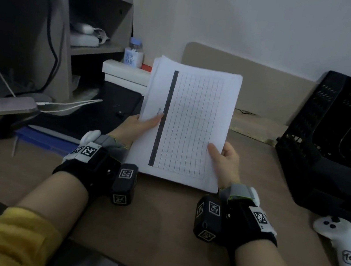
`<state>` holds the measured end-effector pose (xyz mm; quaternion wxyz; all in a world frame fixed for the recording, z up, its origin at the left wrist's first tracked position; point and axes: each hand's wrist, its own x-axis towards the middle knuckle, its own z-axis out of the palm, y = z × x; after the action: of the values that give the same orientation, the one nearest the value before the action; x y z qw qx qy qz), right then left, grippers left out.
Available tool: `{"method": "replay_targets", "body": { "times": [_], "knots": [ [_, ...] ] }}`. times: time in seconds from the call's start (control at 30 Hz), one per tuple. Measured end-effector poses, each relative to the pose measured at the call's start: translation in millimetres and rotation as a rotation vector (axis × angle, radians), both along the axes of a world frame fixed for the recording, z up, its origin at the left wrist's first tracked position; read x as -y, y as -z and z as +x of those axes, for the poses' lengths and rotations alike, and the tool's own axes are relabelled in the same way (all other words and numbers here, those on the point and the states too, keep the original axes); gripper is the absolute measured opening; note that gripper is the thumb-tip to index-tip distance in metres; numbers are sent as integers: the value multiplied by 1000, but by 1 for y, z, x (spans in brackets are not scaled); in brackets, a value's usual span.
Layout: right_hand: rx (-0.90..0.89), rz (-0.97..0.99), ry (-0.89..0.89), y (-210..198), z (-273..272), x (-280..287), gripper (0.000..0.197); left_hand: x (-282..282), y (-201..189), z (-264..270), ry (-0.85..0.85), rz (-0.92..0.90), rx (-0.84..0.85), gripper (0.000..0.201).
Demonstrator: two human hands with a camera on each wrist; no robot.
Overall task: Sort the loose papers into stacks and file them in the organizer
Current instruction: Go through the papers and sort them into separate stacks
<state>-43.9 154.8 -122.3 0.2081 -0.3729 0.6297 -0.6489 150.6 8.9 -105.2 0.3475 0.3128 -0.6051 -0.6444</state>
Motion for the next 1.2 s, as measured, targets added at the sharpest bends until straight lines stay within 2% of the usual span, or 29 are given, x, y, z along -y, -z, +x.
{"method": "replay_targets", "body": {
  "times": [0.1,0.17,0.23,0.33,0.43,0.53,0.67,0.77,0.83,0.9,1.0,1.13,1.2],
  "knots": [
    [-10,-1,36,0,1,2,19,-3,-3,0,12,13,-23,38],
    [14,-9,76,0,1,3,27,-2,-3,1,6,4,-20,44],
    [56,-27,92,1,0,5,27,1,-2,3,-10,9,-18,53],
    [78,-25,142,1,-4,7,24,4,-2,6,-12,10,-31,56],
    [122,-49,285,3,-11,6,22,7,-1,7,-60,5,-32,52],
    [131,-23,419,5,-24,5,30,11,-1,8,-127,32,-58,49],
    [137,126,469,12,-37,8,37,29,11,10,-158,167,-130,74],
    [91,208,493,15,-42,9,35,17,-1,14,-175,307,-230,56],
    [6,246,478,15,-42,10,29,16,-3,12,-155,394,-296,46],
    [-45,256,428,12,-37,12,30,19,-1,9,-139,441,-357,45],
    [-28,268,308,3,-30,19,35,22,0,9,-134,464,-401,44],
    [179,302,124,-4,-29,21,56,25,2,6,-166,443,-405,38],
    [218,309,52,-1,-34,18,78,26,2,4,-189,437,-395,37]
  ]
}}
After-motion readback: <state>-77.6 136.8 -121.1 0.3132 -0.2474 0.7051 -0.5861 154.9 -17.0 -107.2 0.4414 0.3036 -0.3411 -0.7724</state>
